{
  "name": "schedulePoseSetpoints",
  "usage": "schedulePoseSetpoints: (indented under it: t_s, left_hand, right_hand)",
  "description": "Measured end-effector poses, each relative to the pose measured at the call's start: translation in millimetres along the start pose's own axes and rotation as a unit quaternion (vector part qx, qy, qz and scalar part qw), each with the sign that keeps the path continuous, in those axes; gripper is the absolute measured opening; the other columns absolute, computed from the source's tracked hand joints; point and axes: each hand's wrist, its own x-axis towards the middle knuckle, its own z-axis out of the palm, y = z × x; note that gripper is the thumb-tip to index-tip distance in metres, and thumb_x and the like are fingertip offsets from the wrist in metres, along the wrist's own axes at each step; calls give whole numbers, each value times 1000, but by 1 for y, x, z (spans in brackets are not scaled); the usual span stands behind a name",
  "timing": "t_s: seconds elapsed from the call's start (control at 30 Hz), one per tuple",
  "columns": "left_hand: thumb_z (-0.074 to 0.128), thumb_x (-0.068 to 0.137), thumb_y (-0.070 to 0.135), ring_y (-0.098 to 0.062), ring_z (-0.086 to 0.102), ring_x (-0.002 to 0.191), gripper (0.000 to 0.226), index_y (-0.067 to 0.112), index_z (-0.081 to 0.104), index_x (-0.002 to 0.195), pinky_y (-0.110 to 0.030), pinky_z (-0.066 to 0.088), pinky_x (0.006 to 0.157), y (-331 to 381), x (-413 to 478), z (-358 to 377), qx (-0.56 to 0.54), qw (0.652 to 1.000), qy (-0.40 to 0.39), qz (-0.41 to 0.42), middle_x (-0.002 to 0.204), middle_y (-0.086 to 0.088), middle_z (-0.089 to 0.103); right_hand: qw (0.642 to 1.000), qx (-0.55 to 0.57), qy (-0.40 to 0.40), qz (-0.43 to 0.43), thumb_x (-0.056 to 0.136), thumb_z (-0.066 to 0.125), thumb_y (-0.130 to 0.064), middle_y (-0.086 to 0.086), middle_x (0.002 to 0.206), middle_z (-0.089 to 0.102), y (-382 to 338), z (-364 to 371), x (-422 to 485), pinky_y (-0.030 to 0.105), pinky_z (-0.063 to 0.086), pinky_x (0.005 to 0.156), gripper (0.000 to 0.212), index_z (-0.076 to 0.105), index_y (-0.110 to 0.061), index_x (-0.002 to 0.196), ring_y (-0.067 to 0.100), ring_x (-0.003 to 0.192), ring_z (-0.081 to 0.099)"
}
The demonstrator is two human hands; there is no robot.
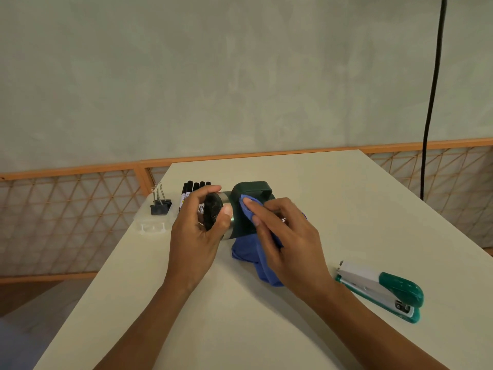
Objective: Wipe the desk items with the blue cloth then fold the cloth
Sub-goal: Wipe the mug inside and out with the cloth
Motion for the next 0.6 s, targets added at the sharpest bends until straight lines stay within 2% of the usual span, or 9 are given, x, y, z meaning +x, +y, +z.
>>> schedulePoseSetpoints:
  t_s: [0.07, 0.17, 0.3, 0.37, 0.43, 0.53, 0.6]
  left_hand:
    - [67, 99, 57, -9, 69, 107, 41, 44, 58, 138, -33, 63, 84, -2, 0, -2, 28, 999, -7, 20, 125, 20, 64]
    - [63, 93, 61, -5, 62, 117, 51, 42, 57, 140, -23, 58, 88, -4, -1, -4, 77, 995, -19, 59, 129, 25, 56]
    - [64, 90, 57, 1, 58, 120, 55, 41, 56, 141, -9, 50, 89, -4, 0, -6, 111, 990, -27, 88, 129, 23, 52]
    - [65, 89, 56, 0, 57, 121, 57, 40, 55, 143, -7, 49, 89, -5, 1, -7, 125, 987, -31, 96, 131, 22, 51]
    - [66, 90, 54, -3, 57, 122, 57, 38, 55, 144, -12, 53, 90, -6, 1, -8, 129, 986, -35, 103, 134, 22, 51]
    - [68, 91, 50, -7, 58, 124, 56, 36, 56, 144, -24, 59, 89, -5, 1, -8, 131, 983, -37, 125, 137, 19, 50]
    - [68, 91, 50, -6, 57, 125, 56, 33, 57, 144, -21, 58, 90, -5, 1, -10, 131, 982, -33, 135, 139, 16, 50]
  right_hand:
    - [1000, 2, 22, 14, 106, 65, -13, 6, 116, 64, 1, -3, 3, 33, 53, 74, 41, 64, -18, 147, 18, 94, 62]
    - [999, -6, 32, 22, 106, 66, -13, 5, 117, 63, 0, -7, 5, 34, 54, 73, 42, 64, -19, 147, 17, 93, 62]
    - [997, 1, 74, 14, 104, 67, -9, 5, 113, 64, -3, -12, 9, 36, 53, 72, 40, 66, -15, 143, 19, 90, 63]
    - [995, 1, 93, 21, 105, 66, -10, 5, 112, 64, -2, -15, 12, 36, 53, 72, 37, 68, -14, 141, 20, 89, 63]
    - [998, -1, 64, 20, 106, 65, -12, 4, 114, 63, 1, -15, 13, 37, 53, 73, 37, 67, -17, 143, 21, 91, 63]
    - [999, -13, -20, 27, 109, 60, -22, -1, 120, 58, 6, -11, 9, 39, 55, 74, 38, 64, -28, 147, 18, 97, 61]
    - [997, -14, -45, 58, 112, 55, -31, -6, 122, 52, 8, -13, 11, 37, 56, 74, 37, 61, -34, 148, 16, 97, 59]
